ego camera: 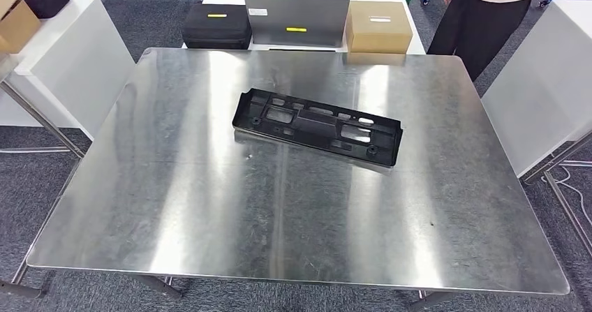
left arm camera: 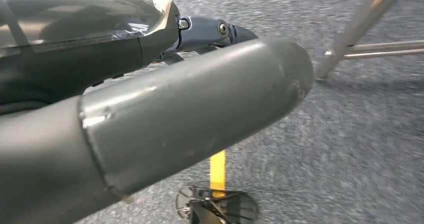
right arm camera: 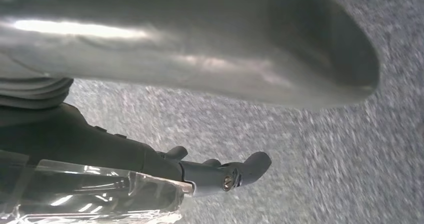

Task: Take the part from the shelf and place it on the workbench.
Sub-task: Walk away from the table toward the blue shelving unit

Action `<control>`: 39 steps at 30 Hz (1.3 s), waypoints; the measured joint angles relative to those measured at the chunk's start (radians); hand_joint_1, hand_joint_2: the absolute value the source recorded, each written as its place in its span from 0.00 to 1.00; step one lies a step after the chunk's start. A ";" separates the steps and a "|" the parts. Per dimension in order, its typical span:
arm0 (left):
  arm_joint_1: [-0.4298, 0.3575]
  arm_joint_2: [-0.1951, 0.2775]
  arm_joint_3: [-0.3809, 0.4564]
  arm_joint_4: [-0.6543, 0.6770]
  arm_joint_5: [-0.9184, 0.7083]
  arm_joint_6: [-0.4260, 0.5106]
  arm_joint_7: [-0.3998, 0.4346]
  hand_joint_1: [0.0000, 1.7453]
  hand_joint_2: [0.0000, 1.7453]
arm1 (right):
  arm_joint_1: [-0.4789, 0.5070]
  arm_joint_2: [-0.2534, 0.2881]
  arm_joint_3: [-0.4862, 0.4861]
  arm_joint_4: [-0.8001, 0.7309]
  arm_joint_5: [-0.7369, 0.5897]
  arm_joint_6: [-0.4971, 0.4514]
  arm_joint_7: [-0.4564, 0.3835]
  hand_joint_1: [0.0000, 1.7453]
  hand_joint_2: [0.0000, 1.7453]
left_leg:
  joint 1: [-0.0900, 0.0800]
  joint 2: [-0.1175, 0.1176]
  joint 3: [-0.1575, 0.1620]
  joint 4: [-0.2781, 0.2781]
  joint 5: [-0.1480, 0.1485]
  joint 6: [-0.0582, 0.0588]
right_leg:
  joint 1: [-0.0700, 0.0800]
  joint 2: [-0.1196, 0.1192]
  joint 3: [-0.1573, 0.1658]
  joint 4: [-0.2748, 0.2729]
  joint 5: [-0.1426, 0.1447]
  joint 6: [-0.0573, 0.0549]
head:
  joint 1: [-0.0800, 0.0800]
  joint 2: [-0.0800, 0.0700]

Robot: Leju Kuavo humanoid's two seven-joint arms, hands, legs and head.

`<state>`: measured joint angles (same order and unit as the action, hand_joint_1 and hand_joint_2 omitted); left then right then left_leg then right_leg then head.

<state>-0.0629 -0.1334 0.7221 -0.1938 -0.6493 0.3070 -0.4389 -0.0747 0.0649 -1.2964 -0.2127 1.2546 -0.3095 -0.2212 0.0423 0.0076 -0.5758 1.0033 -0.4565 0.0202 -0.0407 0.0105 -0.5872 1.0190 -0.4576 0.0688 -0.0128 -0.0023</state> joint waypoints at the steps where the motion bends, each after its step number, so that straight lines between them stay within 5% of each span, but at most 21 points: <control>1: 0.000 0.001 0.000 0.000 0.000 -0.003 -0.003 0.00 0.00 | 0.000 0.004 0.001 0.001 0.003 -0.001 0.007 0.00 0.00 | 0.005 0.003 0.004 -0.013 0.011 0.004 | 0.002 -0.002 -0.009 0.024 -0.020 -0.003 | 0.002 0.000; 4: 0.002 0.003 -0.001 0.000 -0.001 -0.006 0.003 0.00 0.00 | 0.000 0.013 0.005 0.005 0.015 -0.002 0.021 0.00 0.00 | 0.012 0.010 -0.004 -0.026 0.027 0.006 | -0.001 -0.005 -0.063 0.179 -0.115 -0.013 | 0.007 0.000; 6: 0.003 0.003 -0.003 0.000 -0.006 -0.008 0.011 0.00 0.00 | 0.002 0.015 0.007 0.006 0.021 0.000 0.024 0.00 0.00 | 0.019 0.012 -0.016 -0.024 0.035 -0.006 | -0.009 -0.006 -0.060 0.220 -0.135 0.002 | 0.007 0.000; 9: 0.004 0.006 -0.008 0.000 -0.013 -0.013 0.027 0.00 0.00 | 0.001 0.023 0.010 0.009 0.021 0.006 0.015 0.00 0.00 | 0.038 0.011 -0.039 -0.009 0.046 -0.037 | -0.030 -0.008 0.045 0.066 -0.094 0.050 | 0.010 0.000; 10: 0.005 0.008 -0.009 0.000 -0.014 -0.014 0.030 0.00 0.00 | 0.000 0.028 0.011 0.010 0.021 0.006 0.008 0.00 0.00 | 0.041 0.010 -0.046 0.000 0.046 -0.050 | -0.031 -0.007 0.066 0.024 -0.083 0.053 | 0.012 0.000; 12: 0.005 0.012 -0.010 0.000 -0.018 -0.015 0.035 0.00 0.00 | 0.001 0.040 0.015 0.014 0.022 0.005 -0.003 0.00 0.00 | 0.041 0.008 -0.049 0.005 0.052 -0.069 | -0.026 -0.003 0.066 0.011 -0.079 0.034 | 0.009 0.000; 15: 0.007 0.012 -0.010 0.001 -0.021 -0.012 0.039 0.00 0.00 | 0.003 0.045 0.020 0.015 0.025 0.002 -0.011 0.00 0.00 | 0.049 0.007 -0.049 0.004 0.052 -0.077 | -0.019 -0.004 0.053 0.022 -0.067 -0.008 | -0.005 0.000; 17: 0.008 0.014 -0.010 0.001 -0.021 -0.005 0.043 0.00 0.00 | 0.002 0.051 0.022 0.015 0.025 0.001 -0.014 0.00 0.00 | 0.045 0.006 -0.075 0.077 -0.021 -0.066 | -0.010 -0.006 0.041 0.021 -0.052 -0.034 | -0.011 0.000; 19: 0.008 0.017 -0.010 0.002 -0.019 0.003 0.048 0.00 0.00 | 0.001 0.057 0.024 0.015 0.027 0.000 -0.017 0.00 0.00 | 0.028 0.002 -0.116 0.215 -0.125 -0.047 | 0.003 -0.008 0.025 0.021 -0.036 -0.055 | -0.014 0.000; 21: 0.008 0.018 -0.009 0.002 -0.017 0.010 0.055 0.00 0.00 | 0.001 0.060 0.025 0.015 0.029 0.001 -0.019 0.00 0.00 | 0.010 -0.001 -0.121 0.298 -0.173 -0.028 | 0.020 -0.009 0.005 0.022 -0.021 -0.067 | -0.016 0.000; 23: 0.007 0.018 -0.009 0.002 -0.015 0.014 0.059 0.00 0.00 | 0.001 0.063 0.025 0.015 0.029 0.001 -0.022 0.00 0.00 | -0.008 -0.003 -0.053 0.237 -0.154 0.002 | 0.036 -0.008 -0.012 0.022 -0.005 -0.072 | -0.016 0.000; 25: 0.003 0.018 -0.009 0.000 -0.015 0.016 0.061 0.00 0.00 | 0.002 0.067 0.026 0.016 0.028 0.002 -0.027 0.00 0.00 | -0.029 -0.006 0.046 0.103 -0.126 0.034 | 0.046 -0.007 -0.024 0.022 0.009 -0.070 | -0.015 0.000; 27: -0.002 0.018 -0.009 -0.001 -0.015 0.019 0.062 0.00 0.00 | 0.002 0.070 0.026 0.016 0.028 0.003 -0.031 0.00 0.00 | -0.042 -0.006 0.088 0.033 -0.111 0.040 | 0.049 -0.009 -0.032 0.021 0.023 -0.061 | -0.013 0.000; 29: -0.001 0.017 -0.009 0.000 -0.014 0.022 0.063 0.00 0.00 | 0.003 0.070 0.026 0.016 0.028 0.004 -0.032 0.00 0.00 | -0.048 -0.003 0.080 0.024 -0.095 0.033 | 0.050 -0.011 -0.039 0.019 0.036 -0.049 | -0.014 0.000; 31: 0.002 0.016 -0.009 0.000 -0.013 0.024 0.064 0.00 0.00 | 0.005 0.069 0.026 0.016 0.028 0.004 -0.034 0.00 0.00 | -0.046 0.003 0.066 0.015 -0.073 0.038 | 0.047 -0.010 -0.052 0.036 0.021 -0.043 | -0.014 0.000; 34: 0.001 0.015 -0.009 0.000 -0.012 0.028 0.064 0.00 0.00 | 0.008 0.071 0.027 0.016 0.029 0.003 -0.034 0.00 0.00 | -0.042 0.009 0.030 0.010 -0.042 0.048 | 0.042 -0.009 -0.098 0.181 -0.096 -0.053 | -0.008 0.000; 36: 0.002 0.014 -0.009 0.000 -0.012 0.030 0.064 0.00 0.00 | 0.008 0.071 0.027 0.016 0.031 0.003 -0.034 0.00 0.00 | -0.042 0.012 0.003 0.011 -0.022 0.047 | 0.039 -0.010 -0.106 0.277 -0.141 -0.047 | -0.007 0.000; 37: 0.002 0.014 -0.009 0.000 -0.012 0.030 0.064 0.00 0.00 | 0.008 0.071 0.028 0.016 0.031 0.003 -0.034 0.00 0.00 | -0.042 0.014 -0.009 0.011 -0.012 0.046 | 0.038 -0.010 -0.087 0.280 -0.135 -0.038 | -0.007 0.000; 39: 0.001 0.013 -0.009 0.000 -0.012 0.030 0.064 0.00 0.00 | 0.007 0.070 0.030 0.016 0.032 0.003 -0.034 0.00 0.00 | -0.041 0.016 -0.028 0.012 0.007 0.040 | 0.037 -0.010 0.005 0.185 -0.097 -0.020 | -0.006 0.000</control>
<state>-0.0614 -0.1207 0.7134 -0.1938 -0.6615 0.3374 -0.3746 -0.0672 0.1348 -1.2667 -0.1965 1.2864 -0.3063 -0.2552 0.0011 0.0239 -0.6033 1.0157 -0.4499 0.0605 -0.0040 0.0003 -0.5827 1.2036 -0.5543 0.0490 -0.0193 -0.0023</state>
